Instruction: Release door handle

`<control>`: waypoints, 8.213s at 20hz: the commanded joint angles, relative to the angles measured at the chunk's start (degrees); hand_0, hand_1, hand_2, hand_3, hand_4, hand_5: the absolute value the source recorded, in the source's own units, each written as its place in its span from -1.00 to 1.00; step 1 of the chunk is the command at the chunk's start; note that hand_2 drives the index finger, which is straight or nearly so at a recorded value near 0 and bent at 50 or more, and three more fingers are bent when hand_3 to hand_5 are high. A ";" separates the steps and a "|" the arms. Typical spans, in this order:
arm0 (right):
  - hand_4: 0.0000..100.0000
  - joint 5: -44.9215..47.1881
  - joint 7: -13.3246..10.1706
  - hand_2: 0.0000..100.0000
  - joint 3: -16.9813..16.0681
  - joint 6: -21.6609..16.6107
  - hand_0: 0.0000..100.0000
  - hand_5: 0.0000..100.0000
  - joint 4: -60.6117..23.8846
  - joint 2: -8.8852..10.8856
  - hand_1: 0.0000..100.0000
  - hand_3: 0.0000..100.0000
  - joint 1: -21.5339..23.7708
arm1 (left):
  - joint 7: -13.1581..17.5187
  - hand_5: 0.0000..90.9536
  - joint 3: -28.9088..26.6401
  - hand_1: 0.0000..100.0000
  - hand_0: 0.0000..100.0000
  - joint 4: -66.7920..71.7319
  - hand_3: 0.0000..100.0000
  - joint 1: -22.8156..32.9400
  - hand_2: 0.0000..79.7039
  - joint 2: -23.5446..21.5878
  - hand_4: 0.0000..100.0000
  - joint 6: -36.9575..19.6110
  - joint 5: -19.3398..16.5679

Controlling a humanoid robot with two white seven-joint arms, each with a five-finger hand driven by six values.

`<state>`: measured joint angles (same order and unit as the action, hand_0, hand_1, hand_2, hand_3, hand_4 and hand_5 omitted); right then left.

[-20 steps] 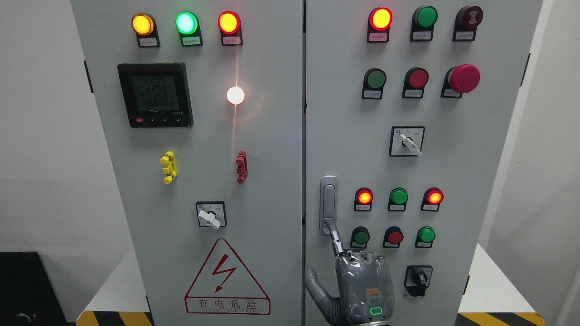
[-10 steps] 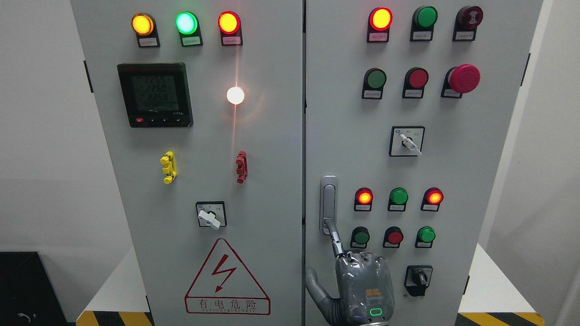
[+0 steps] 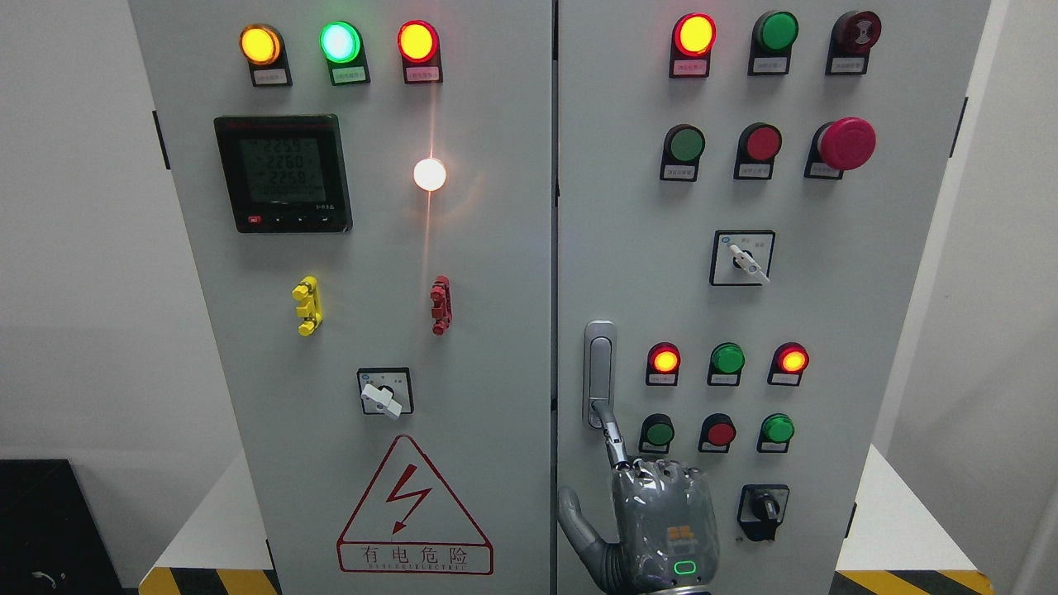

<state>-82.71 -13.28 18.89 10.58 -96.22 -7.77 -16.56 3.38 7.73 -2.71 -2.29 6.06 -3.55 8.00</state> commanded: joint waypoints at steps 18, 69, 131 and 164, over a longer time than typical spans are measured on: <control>0.99 -0.17 0.45 -1.00 -0.09 0.85 -0.08 1.00 0.77 -0.05 -0.44 0.99 0.12 | 0.04 -1.00 0.00 0.11 -0.76 -0.01 -1.00 0.00 -1.00 0.00 -1.00 -0.05 0.00; 1.00 -1.31 0.62 -0.98 0.09 0.93 -0.09 1.00 1.74 -0.41 -0.42 1.00 1.35 | 0.04 -1.00 0.00 0.11 -0.76 0.08 -1.00 0.00 -1.00 0.00 -1.00 -0.05 0.00; 0.90 -2.19 2.20 -0.13 0.18 0.32 0.01 1.00 -5.20 -0.32 -0.41 0.90 3.20 | 0.04 -1.00 0.00 0.11 -0.76 -0.01 -1.00 0.00 -1.00 0.00 -1.00 -0.05 0.00; 1.00 -3.07 8.17 0.88 -2.11 0.49 -0.43 1.00 -9.69 0.38 -0.50 1.00 -1.98 | 0.04 -1.00 0.00 0.11 -0.76 -0.01 -1.00 0.00 -1.00 0.00 -1.00 -0.05 0.00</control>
<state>-85.52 -5.96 17.68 10.96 -105.31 -7.47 -17.08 3.38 7.73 -2.71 -2.28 6.06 -3.56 8.00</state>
